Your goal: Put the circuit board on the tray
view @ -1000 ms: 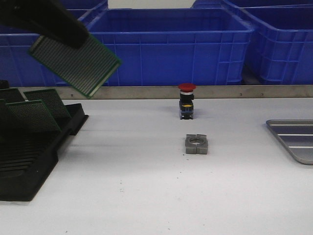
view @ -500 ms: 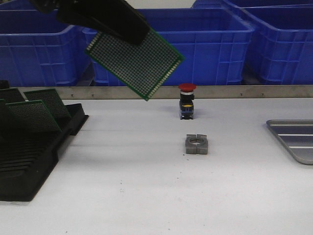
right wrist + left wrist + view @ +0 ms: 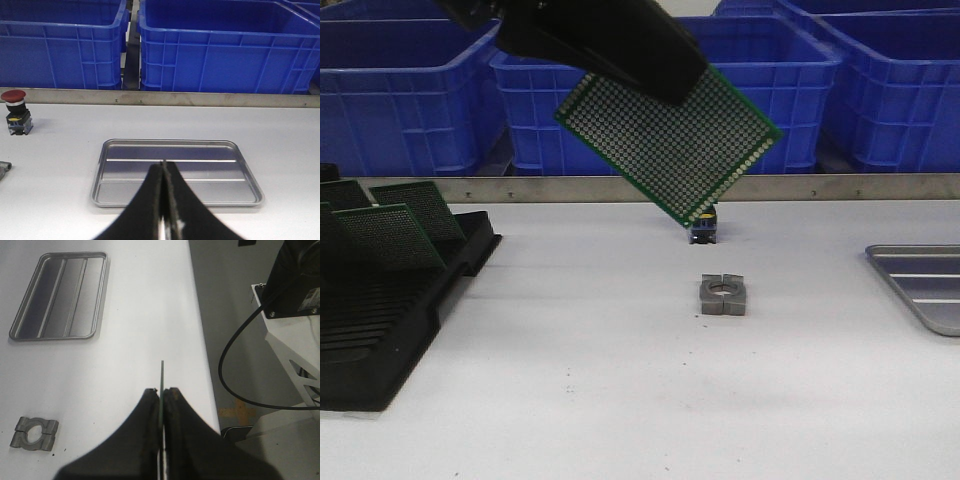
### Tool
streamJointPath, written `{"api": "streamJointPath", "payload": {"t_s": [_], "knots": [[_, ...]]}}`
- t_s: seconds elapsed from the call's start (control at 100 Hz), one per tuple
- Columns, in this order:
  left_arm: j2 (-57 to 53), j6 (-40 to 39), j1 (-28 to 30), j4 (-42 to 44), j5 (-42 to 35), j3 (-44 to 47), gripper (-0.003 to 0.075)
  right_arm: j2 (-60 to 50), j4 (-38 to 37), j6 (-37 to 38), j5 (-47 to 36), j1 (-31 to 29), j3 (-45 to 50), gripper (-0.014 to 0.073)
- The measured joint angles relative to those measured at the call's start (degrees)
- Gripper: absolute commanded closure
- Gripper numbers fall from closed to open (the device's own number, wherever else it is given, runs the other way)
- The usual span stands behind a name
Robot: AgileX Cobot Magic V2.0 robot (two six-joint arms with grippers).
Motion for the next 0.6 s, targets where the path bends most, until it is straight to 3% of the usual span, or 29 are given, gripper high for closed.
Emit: {"api": "streamJointPath", "payload": {"t_s": [0.3, 0.45, 0.55, 0.6], "knots": [[0.0, 0.0, 0.0, 0.0, -0.5, 0.0, 0.0737, 12.2, 0.7, 0.3, 23.1, 0.0, -16.7, 0.0653], [0.0, 0.0, 0.0, 0.0, -0.5, 0.0, 0.0737, 21.7, 1.3, 0.3, 29.3, 0.0, -22.7, 0.0645], [0.0, 0.0, 0.0, 0.0, -0.5, 0.0, 0.0737, 27.4, 3.3, -0.5, 30.8, 0.0, -24.8, 0.0584], [0.0, 0.0, 0.0, 0.0, -0.5, 0.0, 0.0737, 30.0, 5.8, -2.0, 30.9, 0.0, -25.6, 0.0511]]}}
